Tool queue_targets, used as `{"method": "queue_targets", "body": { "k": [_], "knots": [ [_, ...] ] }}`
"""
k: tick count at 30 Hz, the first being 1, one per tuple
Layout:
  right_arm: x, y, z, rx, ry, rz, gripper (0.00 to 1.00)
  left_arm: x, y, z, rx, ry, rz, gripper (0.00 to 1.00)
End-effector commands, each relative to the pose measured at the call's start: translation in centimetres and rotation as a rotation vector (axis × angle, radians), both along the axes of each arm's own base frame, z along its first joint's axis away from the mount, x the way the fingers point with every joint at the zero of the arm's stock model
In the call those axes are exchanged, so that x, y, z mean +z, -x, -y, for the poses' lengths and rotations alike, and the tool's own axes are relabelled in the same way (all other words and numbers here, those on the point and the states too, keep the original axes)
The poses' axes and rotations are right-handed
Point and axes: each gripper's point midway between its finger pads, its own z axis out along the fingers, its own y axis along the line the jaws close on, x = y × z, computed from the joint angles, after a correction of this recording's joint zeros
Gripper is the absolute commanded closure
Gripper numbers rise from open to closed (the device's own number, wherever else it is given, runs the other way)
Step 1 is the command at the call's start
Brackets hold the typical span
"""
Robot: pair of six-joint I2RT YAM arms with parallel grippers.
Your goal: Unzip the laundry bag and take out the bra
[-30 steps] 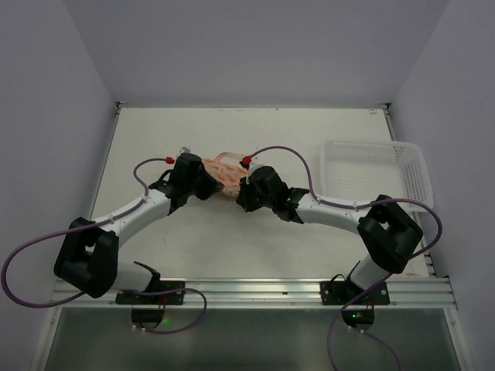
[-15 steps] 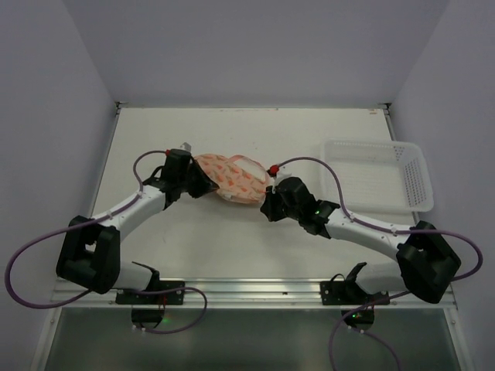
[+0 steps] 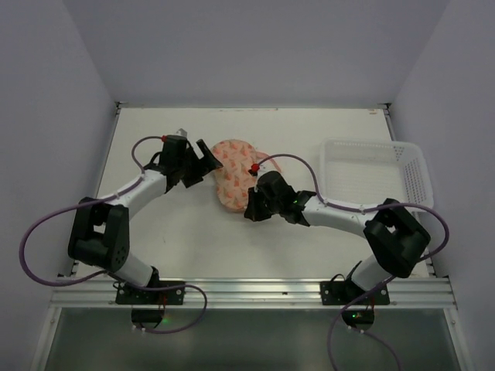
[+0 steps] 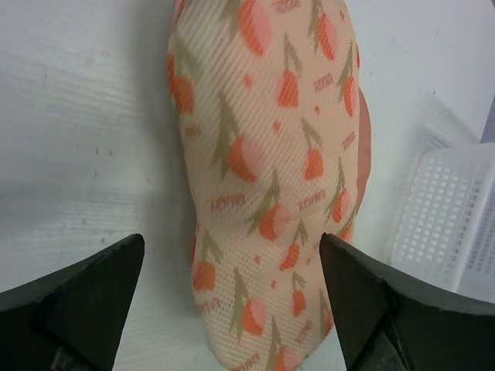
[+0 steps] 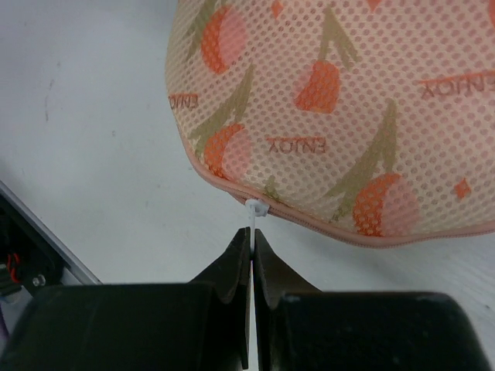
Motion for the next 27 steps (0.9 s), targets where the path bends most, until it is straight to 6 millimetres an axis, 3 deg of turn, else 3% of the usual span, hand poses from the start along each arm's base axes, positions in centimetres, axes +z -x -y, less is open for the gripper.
{"method": "queue_targets", "body": {
  "k": [1, 2, 3, 8, 14, 16, 19, 20, 22, 23, 24, 25, 26, 27],
  "knots": [
    [2.6, -0.9, -3.6, 0.036, -0.094, 0.006, 1.00, 2.1, 1.9, -0.9, 0.072, 0.040, 0.025, 0.01],
    [2.9, -0.9, -4.2, 0.050, -0.110, -0.002, 1.00, 0.8, 3.4, -1.0, 0.092, 0.064, -0.020, 0.00],
    [3.2, -1.2, -4.8, 0.057, -0.130, 0.007, 1.00, 1.5, 4.2, -0.6, 0.085, 0.101, -0.006, 0.00],
    [2.9, -1.1, -6.6, 0.097, -0.154, -0.014, 1.00, -0.2, 8.2, 1.1, 0.093, 0.184, -0.070, 0.01],
    [3.2, -1.2, -7.6, 0.127, -0.161, -0.002, 1.00, 0.0, 8.4, 3.0, 0.092, 0.203, -0.046, 0.09],
    [3.6, -1.2, -7.8, 0.134, -0.167, 0.002, 1.00, -0.9, 8.7, 3.4, 0.100, 0.193, -0.072, 0.14],
    [3.8, -1.2, -7.6, 0.132, -0.163, 0.011, 1.00, -1.8, 9.0, 3.4, 0.126, 0.195, -0.088, 0.32],
    [3.4, -1.0, -7.2, 0.131, -0.150, 0.007, 1.00, -2.1, 9.1, 3.2, 0.130, 0.190, -0.094, 0.47],
    [3.7, -0.9, -6.5, 0.133, -0.140, 0.027, 1.00, -2.2, 9.0, 3.1, 0.130, 0.178, -0.084, 0.65],
    [2.8, -0.7, -5.5, 0.120, -0.110, 0.035, 1.00, -1.9, 8.8, 3.1, 0.126, 0.173, -0.076, 0.79],
    [2.5, -0.7, -4.8, 0.128, -0.088, 0.056, 1.00, -2.0, 8.7, 2.8, 0.130, 0.159, -0.077, 0.86],
    [3.0, -1.0, -4.0, 0.113, -0.085, 0.080, 1.00, -2.1, 8.7, 2.7, 0.119, 0.137, -0.072, 0.92],
    [1.6, -0.7, -2.6, 0.095, -0.043, 0.068, 1.00, -1.8, 8.5, 2.5, 0.116, 0.129, -0.066, 1.00],
    [1.2, -1.2, -1.3, 0.068, -0.027, 0.065, 1.00, -1.8, 8.5, 2.3, 0.109, 0.113, -0.068, 1.00]
  ]
}}
